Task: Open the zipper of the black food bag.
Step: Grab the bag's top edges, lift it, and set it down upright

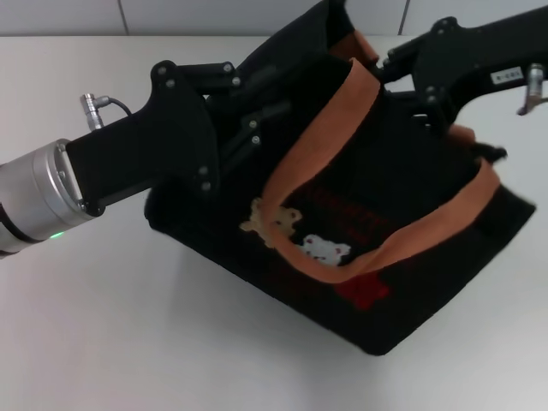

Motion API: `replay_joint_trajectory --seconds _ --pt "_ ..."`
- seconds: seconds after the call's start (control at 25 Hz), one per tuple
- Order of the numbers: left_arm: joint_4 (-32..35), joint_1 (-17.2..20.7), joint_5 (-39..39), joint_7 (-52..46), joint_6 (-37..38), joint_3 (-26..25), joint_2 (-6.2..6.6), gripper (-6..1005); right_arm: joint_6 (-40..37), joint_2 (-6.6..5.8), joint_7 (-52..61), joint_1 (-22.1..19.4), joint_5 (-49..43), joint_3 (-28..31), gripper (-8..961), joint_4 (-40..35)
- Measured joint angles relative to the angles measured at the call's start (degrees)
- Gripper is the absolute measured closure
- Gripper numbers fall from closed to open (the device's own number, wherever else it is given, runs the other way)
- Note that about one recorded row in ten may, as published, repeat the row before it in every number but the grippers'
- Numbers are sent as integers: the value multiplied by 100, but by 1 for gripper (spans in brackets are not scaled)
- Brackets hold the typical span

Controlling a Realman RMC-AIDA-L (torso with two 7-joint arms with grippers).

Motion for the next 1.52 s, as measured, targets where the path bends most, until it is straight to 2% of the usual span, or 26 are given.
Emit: replay_joint_trajectory --seconds 0.32,0.52,1.0,1.2,1.44,1.52 --pt "0 -38 1 -7 -8 18 -1 804 337 11 -151 -20 -60 -517 661 6" --pt "0 -38 1 -12 -8 18 -1 804 452 34 -509 -112 -53 -647 859 -85" --pt "-6 -38 -38 -15 23 18 3 803 809 48 -1427 -729 546 -703 956 -390" --pt "-5 -38 -39 -21 31 18 8 803 679 26 -1422 -764 567 -641 953 -347" --pt "0 -31 -46 -23 36 6 8 803 191 13 -1160 -752 556 -224 942 -559" --pt "0 -28 -46 -23 36 -1 8 803 -102 -22 -1083 -701 553 -58 755 -608"
